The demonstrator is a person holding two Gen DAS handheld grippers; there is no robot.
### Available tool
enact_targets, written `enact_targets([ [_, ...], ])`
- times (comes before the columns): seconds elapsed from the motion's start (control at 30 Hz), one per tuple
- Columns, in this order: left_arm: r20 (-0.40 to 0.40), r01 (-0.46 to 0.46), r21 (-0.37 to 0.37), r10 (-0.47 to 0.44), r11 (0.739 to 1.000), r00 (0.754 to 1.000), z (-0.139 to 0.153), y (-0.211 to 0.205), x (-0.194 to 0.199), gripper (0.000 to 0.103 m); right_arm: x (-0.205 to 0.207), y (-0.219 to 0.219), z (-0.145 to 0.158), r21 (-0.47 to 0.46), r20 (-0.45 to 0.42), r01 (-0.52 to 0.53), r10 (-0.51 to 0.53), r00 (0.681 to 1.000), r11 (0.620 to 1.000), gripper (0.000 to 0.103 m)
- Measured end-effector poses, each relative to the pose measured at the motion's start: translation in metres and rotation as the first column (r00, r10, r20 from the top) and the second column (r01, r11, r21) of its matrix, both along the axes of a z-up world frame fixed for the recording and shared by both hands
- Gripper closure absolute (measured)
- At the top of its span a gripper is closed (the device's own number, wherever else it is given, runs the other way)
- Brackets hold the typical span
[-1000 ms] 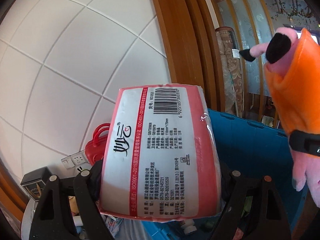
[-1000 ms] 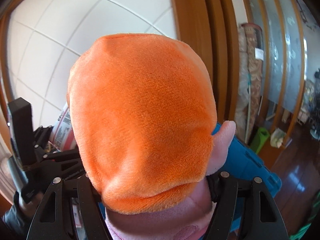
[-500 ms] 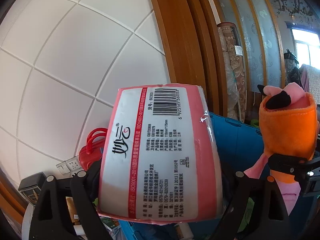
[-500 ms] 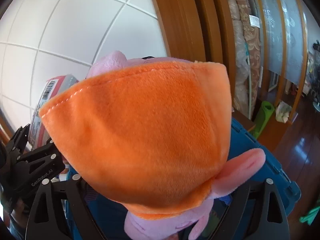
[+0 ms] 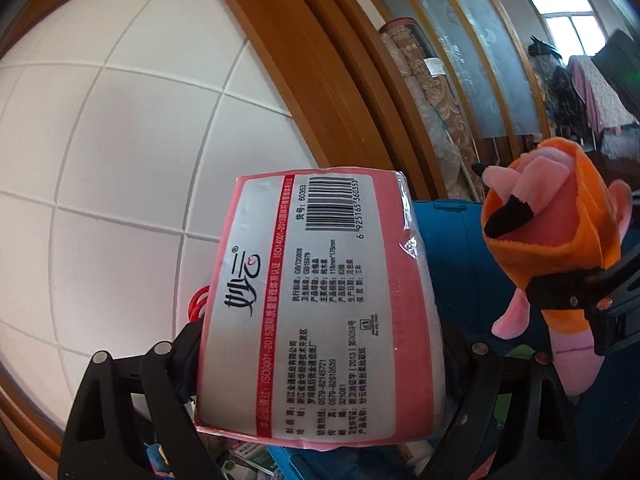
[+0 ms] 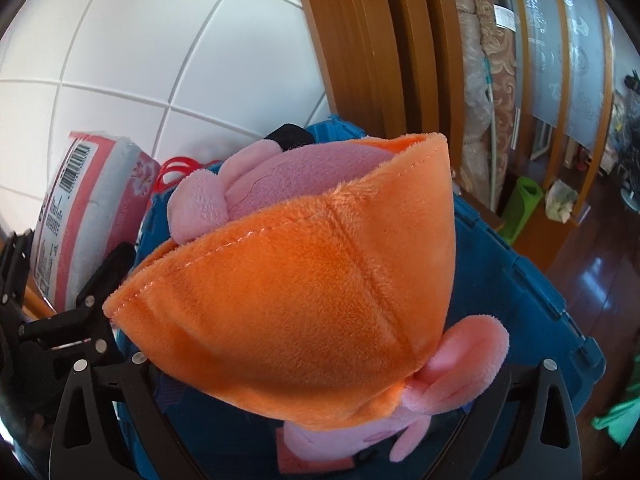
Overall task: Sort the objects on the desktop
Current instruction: 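Lift plush pig and tissue pack and carry both over the blue crate, then open both grippers to drop pig and tissue pack into the crate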
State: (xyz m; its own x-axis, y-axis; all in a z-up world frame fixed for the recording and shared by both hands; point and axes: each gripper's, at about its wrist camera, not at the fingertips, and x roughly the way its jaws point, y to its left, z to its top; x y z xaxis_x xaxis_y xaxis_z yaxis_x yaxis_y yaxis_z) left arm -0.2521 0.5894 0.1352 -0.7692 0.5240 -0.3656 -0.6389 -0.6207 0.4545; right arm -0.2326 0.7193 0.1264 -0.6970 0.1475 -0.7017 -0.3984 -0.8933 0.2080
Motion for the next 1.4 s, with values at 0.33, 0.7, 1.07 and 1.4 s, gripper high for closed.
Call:
enact_targets([
  [0.33,0.026,0.049,0.000,-0.049,0.999,0.998,0.006,0.003,0.024,0.013,-0.005,0.019,-0.007,-0.069,0.097,0.020,-0.013,0.995,0.997,0.001],
  [0.7,0.076,-0.002,0.119,-0.008,0.993,0.997,0.027,-0.010,0.018,0.004,0.031,0.015,0.025,-0.091,-0.063,0.024,-0.030,0.998,0.996,0.001],
  [1.07,0.077,-0.087,0.183,0.073,0.979,0.994,0.027,-0.064,0.029,0.004,0.051,-0.015,0.052,-0.054,-0.182,-0.036,0.026,0.983,0.998,0.001],
  [1.4,0.107,-0.202,0.259,0.180,0.945,0.978,0.024,-0.114,0.035,0.004,0.063,-0.052,0.055,-0.040,-0.270,-0.114,0.099,0.958,0.993,0.000],
])
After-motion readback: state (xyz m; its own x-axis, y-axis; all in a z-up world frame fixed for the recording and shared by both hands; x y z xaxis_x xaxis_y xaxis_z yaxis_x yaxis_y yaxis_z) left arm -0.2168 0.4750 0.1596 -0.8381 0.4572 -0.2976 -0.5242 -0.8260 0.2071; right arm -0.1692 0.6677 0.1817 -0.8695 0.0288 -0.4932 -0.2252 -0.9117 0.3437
